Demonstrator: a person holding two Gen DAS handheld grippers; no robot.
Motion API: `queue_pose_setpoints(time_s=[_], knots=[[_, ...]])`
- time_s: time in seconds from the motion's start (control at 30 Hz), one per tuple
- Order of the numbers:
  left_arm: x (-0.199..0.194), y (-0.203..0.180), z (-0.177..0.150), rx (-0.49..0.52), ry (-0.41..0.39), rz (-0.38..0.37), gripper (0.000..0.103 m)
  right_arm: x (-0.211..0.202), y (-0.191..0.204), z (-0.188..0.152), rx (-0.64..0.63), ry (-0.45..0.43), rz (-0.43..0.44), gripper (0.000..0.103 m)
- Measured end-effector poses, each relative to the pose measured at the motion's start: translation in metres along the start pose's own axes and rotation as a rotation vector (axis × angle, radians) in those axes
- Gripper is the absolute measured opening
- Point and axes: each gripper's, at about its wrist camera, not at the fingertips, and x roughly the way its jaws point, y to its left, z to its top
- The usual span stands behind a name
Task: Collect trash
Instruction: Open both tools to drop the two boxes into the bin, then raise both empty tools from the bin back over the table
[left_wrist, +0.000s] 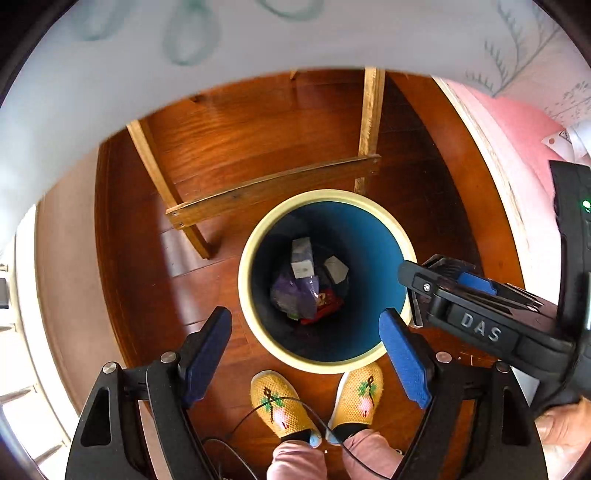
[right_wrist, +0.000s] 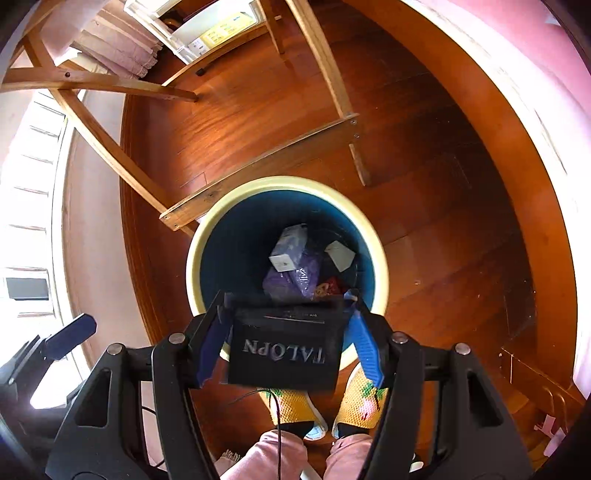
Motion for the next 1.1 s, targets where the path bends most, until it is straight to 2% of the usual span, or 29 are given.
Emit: queue_pose_setpoints(time_s=[0.03, 0.13, 0.27, 0.47, 0.7, 0.9, 1.1], knots=[[-0.003, 0.003, -0.002, -0.006, -0.004, 0.001, 0.083, -0.001, 0.003, 0.001, 0.003, -0.001, -0.007, 0.067], [-0.02, 0.007, -0.003, -0.025, -0.021, 0.009, 0.083, -0.007, 0.013, 0.002, 0.0, -0.007, -0.004, 0.071], [-0.043, 0.011, -0.001, -0.057, -0.036, 0.01, 0.083, -0.024, 0.023, 0.003, -0.019, -0.022, -0.011, 0.072], [-0.092, 0.014, 0.004, -0.063, -0.059, 0.016, 0.083, -0.074, 0.04, 0.0, -0.065, -0.079, -0.029, 0.072], [-0.174, 0.005, 0.015, -0.045, -0.119, 0.045, 0.083, -0.16, 0.047, 0.004, -0.068, -0.115, 0.024, 0.072], [-0.263, -0.004, 0.029, -0.005, -0.2, 0.035, 0.083, -0.244, 0.062, 0.005, -0.089, -0.156, 0.032, 0.072], [-0.344, -0.014, 0.044, 0.04, -0.298, 0.089, 0.083, -0.331, 0.084, 0.003, -0.134, -0.262, 0.023, 0.072]])
